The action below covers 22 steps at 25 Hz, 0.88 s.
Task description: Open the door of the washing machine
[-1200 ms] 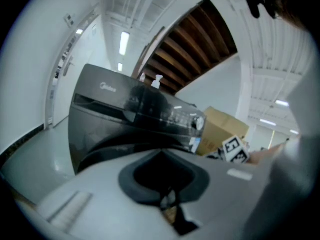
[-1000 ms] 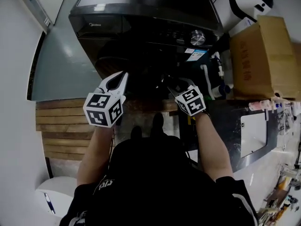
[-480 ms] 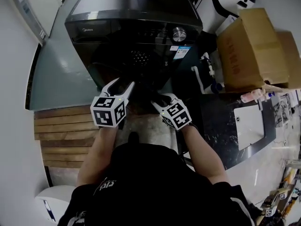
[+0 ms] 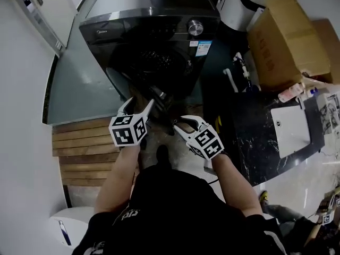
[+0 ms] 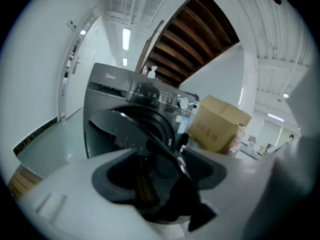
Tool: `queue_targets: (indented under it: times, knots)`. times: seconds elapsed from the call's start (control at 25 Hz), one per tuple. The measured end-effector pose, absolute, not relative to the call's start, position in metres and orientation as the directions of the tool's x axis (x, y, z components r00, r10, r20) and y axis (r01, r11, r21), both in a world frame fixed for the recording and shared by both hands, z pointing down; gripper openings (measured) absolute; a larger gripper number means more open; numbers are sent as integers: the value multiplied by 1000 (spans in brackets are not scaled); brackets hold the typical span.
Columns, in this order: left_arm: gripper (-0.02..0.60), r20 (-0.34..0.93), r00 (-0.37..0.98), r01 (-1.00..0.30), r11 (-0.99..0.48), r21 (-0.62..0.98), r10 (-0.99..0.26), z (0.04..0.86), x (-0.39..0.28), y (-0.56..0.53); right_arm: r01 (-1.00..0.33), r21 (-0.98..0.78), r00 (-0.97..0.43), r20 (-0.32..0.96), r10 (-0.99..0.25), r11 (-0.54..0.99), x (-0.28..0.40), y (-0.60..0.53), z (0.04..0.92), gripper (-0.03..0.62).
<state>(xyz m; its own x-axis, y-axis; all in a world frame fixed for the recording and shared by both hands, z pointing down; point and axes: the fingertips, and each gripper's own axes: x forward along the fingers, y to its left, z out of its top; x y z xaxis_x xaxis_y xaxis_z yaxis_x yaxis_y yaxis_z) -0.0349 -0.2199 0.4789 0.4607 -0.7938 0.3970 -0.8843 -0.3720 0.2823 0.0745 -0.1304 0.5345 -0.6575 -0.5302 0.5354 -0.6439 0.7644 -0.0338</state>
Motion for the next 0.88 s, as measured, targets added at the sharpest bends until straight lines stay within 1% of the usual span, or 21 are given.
queue_targets:
  times: [0.28, 0.56, 0.64, 0.76, 0.88]
  knots:
    - [301, 420, 417, -907, -340, 248, -806, 484, -44, -180, -697, -69, -656, 462, -597, 713, 97, -90, 518, 114]
    - [296, 458, 346, -938, -284, 201, -819, 494, -67, -162, -684, -93, -693, 393, -604, 724, 93, -66, 502, 114]
    - [271, 480, 317, -948, -260, 184, -818, 499, -78, -156, -677, -96, -701, 386, -600, 729, 91, -60, 501, 114]
    - [200, 509, 280, -960, -235, 152, -814, 507, -95, -145, -668, -99, -711, 377, -593, 737, 88, -54, 498, 114]
    - [196, 519, 275, -961, -246, 126, -810, 508, -107, -143, -663, -101, -719, 362, -593, 742, 87, -57, 489, 114]
